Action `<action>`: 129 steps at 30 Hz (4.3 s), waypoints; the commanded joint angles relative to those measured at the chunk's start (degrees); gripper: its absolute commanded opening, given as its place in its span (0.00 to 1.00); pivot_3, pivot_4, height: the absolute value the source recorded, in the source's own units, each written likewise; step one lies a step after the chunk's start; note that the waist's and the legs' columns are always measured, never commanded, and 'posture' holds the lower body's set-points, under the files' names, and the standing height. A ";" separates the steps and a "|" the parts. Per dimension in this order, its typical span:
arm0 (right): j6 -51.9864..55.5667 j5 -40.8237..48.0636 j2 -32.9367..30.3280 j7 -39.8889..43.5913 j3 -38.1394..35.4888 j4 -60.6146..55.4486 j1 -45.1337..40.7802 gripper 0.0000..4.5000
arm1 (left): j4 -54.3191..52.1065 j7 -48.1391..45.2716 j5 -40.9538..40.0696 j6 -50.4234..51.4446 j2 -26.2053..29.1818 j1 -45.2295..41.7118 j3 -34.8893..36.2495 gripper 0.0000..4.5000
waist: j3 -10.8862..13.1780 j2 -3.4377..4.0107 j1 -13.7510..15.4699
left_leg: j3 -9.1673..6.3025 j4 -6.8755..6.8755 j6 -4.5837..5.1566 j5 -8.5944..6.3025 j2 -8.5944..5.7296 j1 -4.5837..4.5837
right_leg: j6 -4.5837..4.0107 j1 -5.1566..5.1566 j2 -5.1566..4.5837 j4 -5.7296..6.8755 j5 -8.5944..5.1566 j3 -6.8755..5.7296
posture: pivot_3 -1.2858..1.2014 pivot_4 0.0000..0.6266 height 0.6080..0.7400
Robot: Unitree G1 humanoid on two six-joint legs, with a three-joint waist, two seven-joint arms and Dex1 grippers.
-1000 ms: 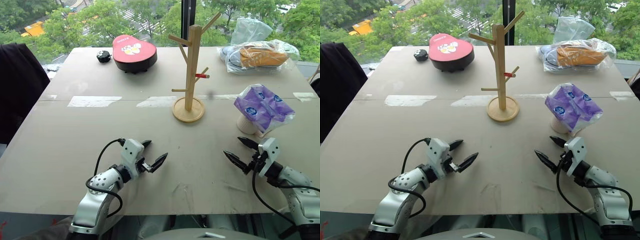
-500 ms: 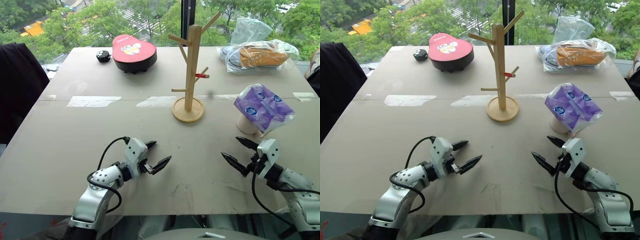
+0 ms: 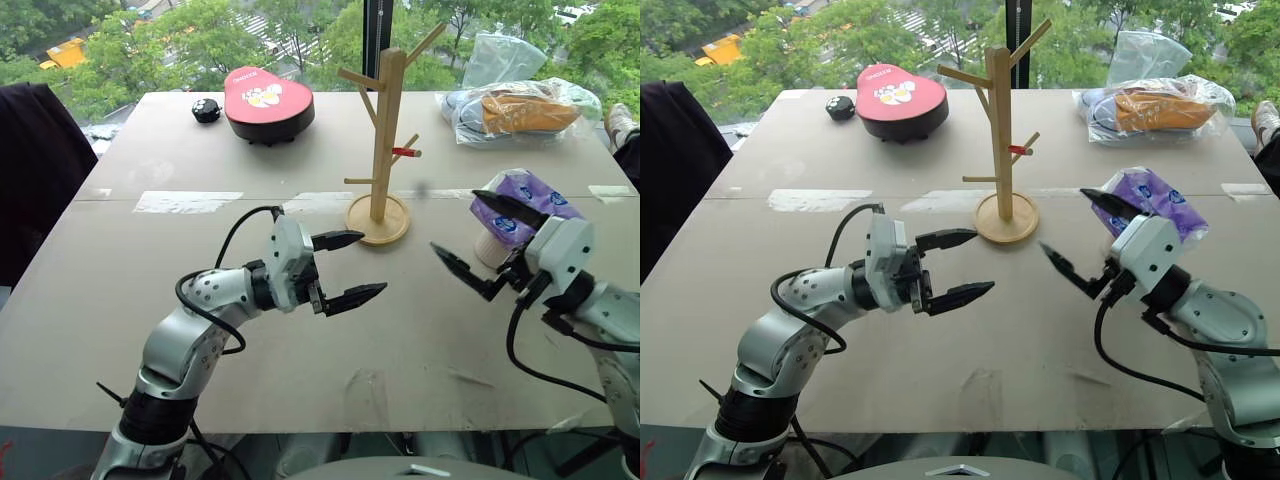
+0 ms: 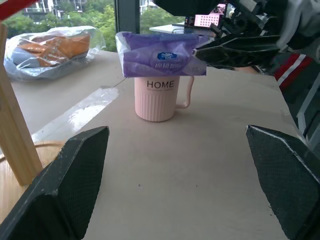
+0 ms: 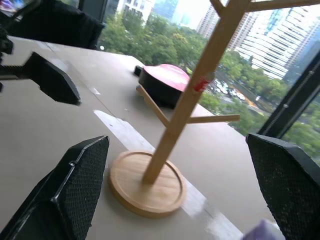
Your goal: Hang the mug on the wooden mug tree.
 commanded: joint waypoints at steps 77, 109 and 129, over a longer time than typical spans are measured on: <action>32.70 -2.62 9.03 -14.71 -12.89 -6.99 17.64 0.83 | 6.02 -6.11 5.93 -2.16 -3.64 -12.12 -8.66 1.00 | 0.10 -0.15 0.02 | 0.12 0.35 0.00 0.00 -0.01 0.01 | 0.01 0.04 -0.01 0.32 0.00 0.13 | 0.52 0.24 1.00; 15.11 -0.04 10.78 -11.70 -7.44 20.20 4.15 0.00 | 7.15 -4.65 10.46 -4.92 -3.10 -10.56 -8.34 1.00 | 0.12 -0.13 -0.27 | 0.10 0.37 0.00 0.00 0.00 0.03 | 0.01 0.02 0.03 0.38 0.01 0.11 | 0.52 0.24 1.00; 24.69 4.55 -7.62 10.22 11.30 19.74 -35.65 0.00 | 8.13 8.85 4.83 -16.58 -16.71 3.02 5.96 1.00 | 0.20 -0.26 -1.13 | 0.06 0.38 0.00 0.00 0.01 -0.08 | 0.00 -0.04 -0.02 0.28 0.01 0.03 | 0.52 0.24 1.00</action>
